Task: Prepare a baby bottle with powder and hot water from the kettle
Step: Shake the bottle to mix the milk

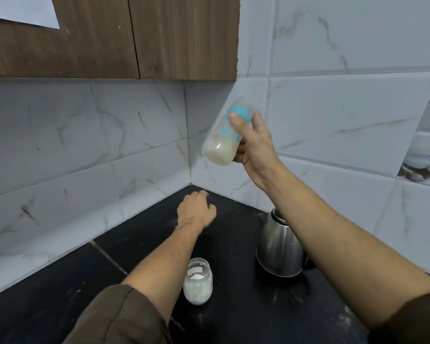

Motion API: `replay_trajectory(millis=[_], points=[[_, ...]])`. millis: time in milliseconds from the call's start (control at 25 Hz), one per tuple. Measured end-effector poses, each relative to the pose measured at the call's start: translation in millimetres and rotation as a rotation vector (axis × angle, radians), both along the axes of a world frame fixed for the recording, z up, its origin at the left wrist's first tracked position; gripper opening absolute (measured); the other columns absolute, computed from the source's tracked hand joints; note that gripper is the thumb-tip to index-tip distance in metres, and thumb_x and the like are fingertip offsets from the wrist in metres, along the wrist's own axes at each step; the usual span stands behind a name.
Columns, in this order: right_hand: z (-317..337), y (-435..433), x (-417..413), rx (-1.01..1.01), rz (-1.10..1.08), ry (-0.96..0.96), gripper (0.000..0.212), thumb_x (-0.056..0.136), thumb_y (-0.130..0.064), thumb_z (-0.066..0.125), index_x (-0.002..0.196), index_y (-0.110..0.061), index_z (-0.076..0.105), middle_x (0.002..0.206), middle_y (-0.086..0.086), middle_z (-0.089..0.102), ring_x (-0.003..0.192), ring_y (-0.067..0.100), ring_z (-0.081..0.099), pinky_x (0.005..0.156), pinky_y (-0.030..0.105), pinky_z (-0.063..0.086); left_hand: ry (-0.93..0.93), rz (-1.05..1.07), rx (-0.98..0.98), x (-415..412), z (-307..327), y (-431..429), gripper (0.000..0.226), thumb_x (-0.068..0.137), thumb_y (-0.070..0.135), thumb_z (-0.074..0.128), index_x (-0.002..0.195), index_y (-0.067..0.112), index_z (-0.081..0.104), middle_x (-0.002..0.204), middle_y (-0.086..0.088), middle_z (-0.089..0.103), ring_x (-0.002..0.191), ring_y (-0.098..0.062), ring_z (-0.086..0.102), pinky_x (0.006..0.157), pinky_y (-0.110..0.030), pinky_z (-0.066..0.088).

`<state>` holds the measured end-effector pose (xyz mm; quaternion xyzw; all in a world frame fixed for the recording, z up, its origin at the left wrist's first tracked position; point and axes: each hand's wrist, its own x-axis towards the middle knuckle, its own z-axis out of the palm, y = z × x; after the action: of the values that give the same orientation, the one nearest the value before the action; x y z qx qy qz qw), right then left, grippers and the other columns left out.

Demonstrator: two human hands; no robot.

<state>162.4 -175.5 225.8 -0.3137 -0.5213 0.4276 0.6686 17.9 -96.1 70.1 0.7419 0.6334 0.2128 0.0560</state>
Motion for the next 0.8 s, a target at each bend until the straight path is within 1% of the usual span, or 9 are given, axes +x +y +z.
replay_trajectory(millis=[80,240,280,440,480,640,680,720,800], points=[[-3,-3,-1,0.055,0.001,-0.132,0.058,0.096,-0.031,0.074,0.148,-0.029,0.047,0.121,0.009,0.066,0.09,0.022,0.076,0.067,0.035,0.06,-0.005,-0.008,0.006,3,2,-1,0.05,0.099,0.035,0.059,0.146,0.019,0.054,0.139,-0.004,0.061,0.125,-0.025,0.057,0.099,-0.045,0.054],[0,1,-3,-0.021,-0.118,0.426,0.071,0.094,-0.038,0.076,0.154,-0.025,0.04,0.116,0.008,0.067,0.088,0.024,0.077,0.069,0.037,0.062,0.002,-0.015,0.018,3,4,-5,0.05,0.099,0.035,0.057,0.146,0.019,0.054,0.138,-0.004,0.061,0.126,-0.025,0.056,0.1,-0.045,0.053],[2,0,-4,-0.026,-0.102,0.439,0.072,0.094,-0.039,0.077,0.154,-0.025,0.04,0.116,0.008,0.067,0.088,0.024,0.077,0.07,0.038,0.063,-0.002,-0.012,0.017,2,4,-6,0.05,0.098,0.035,0.057,0.145,0.019,0.054,0.138,-0.004,0.061,0.126,-0.026,0.056,0.1,-0.045,0.052],[0,-15,-5,0.034,0.021,-0.179,0.062,0.096,-0.033,0.074,0.151,-0.027,0.046,0.118,0.01,0.066,0.086,0.02,0.075,0.061,0.03,0.058,-0.006,-0.014,0.016,3,7,-7,0.049,0.099,0.034,0.059,0.145,0.019,0.054,0.138,-0.004,0.061,0.125,-0.025,0.057,0.1,-0.044,0.053],[-1,-15,-4,0.044,0.032,-0.19,0.06,0.097,-0.032,0.073,0.151,-0.026,0.046,0.118,0.009,0.066,0.087,0.02,0.075,0.061,0.03,0.058,-0.008,-0.018,0.019,4,8,-8,0.049,0.099,0.034,0.059,0.145,0.019,0.054,0.138,-0.004,0.061,0.126,-0.025,0.057,0.1,-0.044,0.053],[3,-6,-2,-0.058,-0.089,0.45,0.059,0.092,-0.044,0.075,0.141,-0.021,0.051,0.123,0.013,0.067,0.091,0.026,0.076,0.07,0.037,0.062,0.001,-0.023,0.029,3,7,-12,0.05,0.098,0.034,0.057,0.146,0.018,0.053,0.139,-0.004,0.061,0.126,-0.026,0.056,0.1,-0.044,0.051],[4,-6,-3,-0.066,-0.085,0.533,0.057,0.093,-0.044,0.075,0.14,-0.021,0.051,0.125,0.014,0.066,0.092,0.027,0.076,0.07,0.038,0.062,-0.001,-0.021,0.027,2,7,-12,0.05,0.098,0.034,0.057,0.146,0.018,0.053,0.139,-0.004,0.061,0.126,-0.026,0.056,0.1,-0.044,0.051],[5,-8,-3,-0.069,-0.072,0.491,0.056,0.094,-0.043,0.074,0.14,-0.021,0.05,0.125,0.014,0.065,0.092,0.027,0.076,0.071,0.038,0.062,-0.002,-0.016,0.025,1,7,-13,0.05,0.098,0.034,0.057,0.146,0.018,0.053,0.139,-0.004,0.061,0.126,-0.026,0.056,0.1,-0.044,0.052],[4,-18,-7,-0.023,-0.038,0.14,0.056,0.096,-0.039,0.073,0.144,-0.024,0.049,0.122,0.011,0.066,0.091,0.024,0.076,0.069,0.037,0.061,0.007,-0.008,0.024,0,6,-12,0.05,0.098,0.035,0.058,0.146,0.019,0.054,0.137,-0.004,0.061,0.124,-0.025,0.058,0.099,-0.044,0.053]])
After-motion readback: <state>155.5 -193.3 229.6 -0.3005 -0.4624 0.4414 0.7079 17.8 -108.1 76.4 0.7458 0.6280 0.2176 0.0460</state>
